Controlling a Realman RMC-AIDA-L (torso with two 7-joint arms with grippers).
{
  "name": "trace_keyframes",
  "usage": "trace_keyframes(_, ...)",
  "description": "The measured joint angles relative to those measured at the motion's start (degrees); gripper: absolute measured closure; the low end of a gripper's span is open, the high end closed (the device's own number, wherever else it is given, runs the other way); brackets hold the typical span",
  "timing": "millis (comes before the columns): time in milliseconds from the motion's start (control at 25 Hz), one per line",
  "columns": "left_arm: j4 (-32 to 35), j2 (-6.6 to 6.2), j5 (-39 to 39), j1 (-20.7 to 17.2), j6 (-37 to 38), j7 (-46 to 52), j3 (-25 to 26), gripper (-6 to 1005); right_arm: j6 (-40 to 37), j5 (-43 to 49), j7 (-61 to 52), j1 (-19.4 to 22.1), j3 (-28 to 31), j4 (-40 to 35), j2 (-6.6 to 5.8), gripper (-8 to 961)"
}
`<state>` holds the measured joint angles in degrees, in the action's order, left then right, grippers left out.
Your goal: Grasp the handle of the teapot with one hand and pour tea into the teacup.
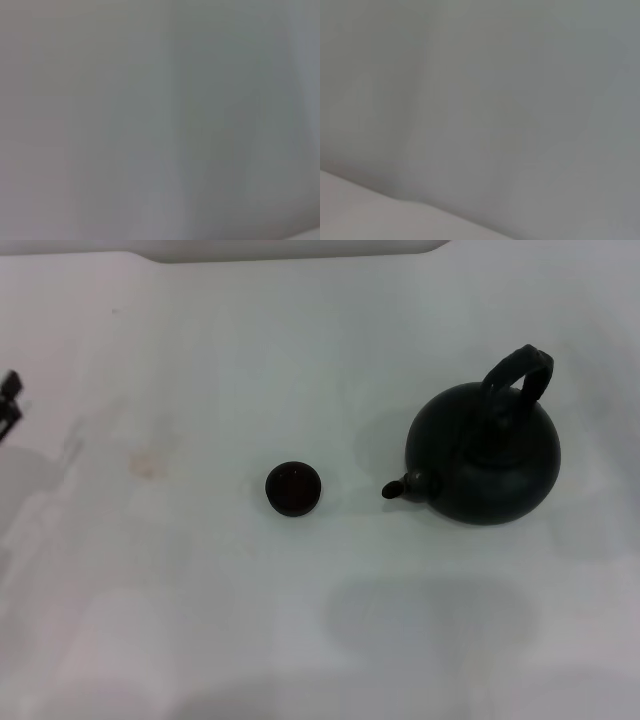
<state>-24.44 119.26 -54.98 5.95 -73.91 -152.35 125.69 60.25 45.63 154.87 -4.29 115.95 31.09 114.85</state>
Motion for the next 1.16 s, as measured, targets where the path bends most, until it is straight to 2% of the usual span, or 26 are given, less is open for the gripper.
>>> trace_keyframes(280,2.0,-0.08,8.5,1.5,1.9,-0.8,0.0,273,-5.6,-0.4,2.4,-5.1,9.5,-7.5,0.0,275)
trace_keyframes(480,3.7,-0.17,11.9,3.5,3.6,-0.8,0.0,273,-6.7,-0.5,4.8,-7.4,16.4,-11.4,0.03,275)
trace_keyframes(760,4.0,-0.18,13.2,4.3,3.5,-0.9,0.0,274,-6.1,-2.8,4.6,-7.9,20.6,-13.1,0.35,275)
trace_keyframes(1160,4.3,-0.13,14.0,5.0,3.8,-0.9,0.0,274,-5.6,-4.9,5.0,-8.3,20.5,-14.0,0.4,275)
